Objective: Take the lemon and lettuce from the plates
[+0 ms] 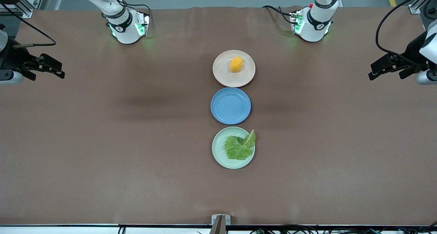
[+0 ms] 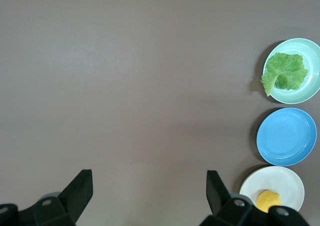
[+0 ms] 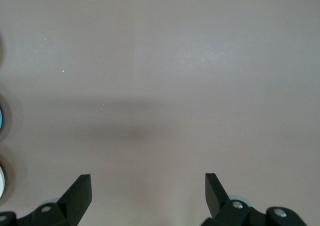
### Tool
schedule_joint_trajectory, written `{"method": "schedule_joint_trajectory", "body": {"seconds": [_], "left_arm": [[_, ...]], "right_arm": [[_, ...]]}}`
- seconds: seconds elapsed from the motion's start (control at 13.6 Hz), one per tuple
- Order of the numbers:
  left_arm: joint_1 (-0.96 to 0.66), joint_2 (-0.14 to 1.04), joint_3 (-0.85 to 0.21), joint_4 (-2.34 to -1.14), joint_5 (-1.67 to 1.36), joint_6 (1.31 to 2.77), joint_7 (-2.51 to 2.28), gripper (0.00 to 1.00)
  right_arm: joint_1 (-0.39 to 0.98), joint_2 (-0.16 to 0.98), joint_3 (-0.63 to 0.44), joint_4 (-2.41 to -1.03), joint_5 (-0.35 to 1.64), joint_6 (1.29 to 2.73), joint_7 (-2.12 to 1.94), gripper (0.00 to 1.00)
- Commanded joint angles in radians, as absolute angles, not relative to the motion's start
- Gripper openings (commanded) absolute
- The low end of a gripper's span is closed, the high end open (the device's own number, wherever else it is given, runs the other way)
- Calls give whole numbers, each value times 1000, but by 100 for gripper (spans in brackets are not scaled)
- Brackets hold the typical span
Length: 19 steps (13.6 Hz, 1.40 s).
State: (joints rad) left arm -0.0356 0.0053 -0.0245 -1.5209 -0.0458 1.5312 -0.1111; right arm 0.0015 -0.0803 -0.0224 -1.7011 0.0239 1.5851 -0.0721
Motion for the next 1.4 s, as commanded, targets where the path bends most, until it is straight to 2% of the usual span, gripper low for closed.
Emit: {"method": "schedule_joint_trajectory", "body": {"seconds": [0.0, 0.37, 0.66, 0.88, 1.33], "left_arm": [[-34, 5, -29, -1512, -37, 1517, -117, 100], [-31, 3, -28, -1513, -40, 1516, -135, 100], [-52, 44, -34, -1511, -41, 1516, -176, 100], [-142, 142, -60, -1500, -40, 1531, -380, 100], [-308, 348, -58, -1445, -43, 1704, -714, 100]], "right_arm": [[-6, -109, -14, -1730, 31, 1580, -55, 100], [-6, -109, -14, -1730, 31, 1578, -8, 100], [-3, -104, -14, -1720, 28, 1577, -11, 100], [5, -94, -14, -1694, 20, 1574, -12, 100], [-6, 1, -17, -1654, 24, 1598, -20, 100]]}}
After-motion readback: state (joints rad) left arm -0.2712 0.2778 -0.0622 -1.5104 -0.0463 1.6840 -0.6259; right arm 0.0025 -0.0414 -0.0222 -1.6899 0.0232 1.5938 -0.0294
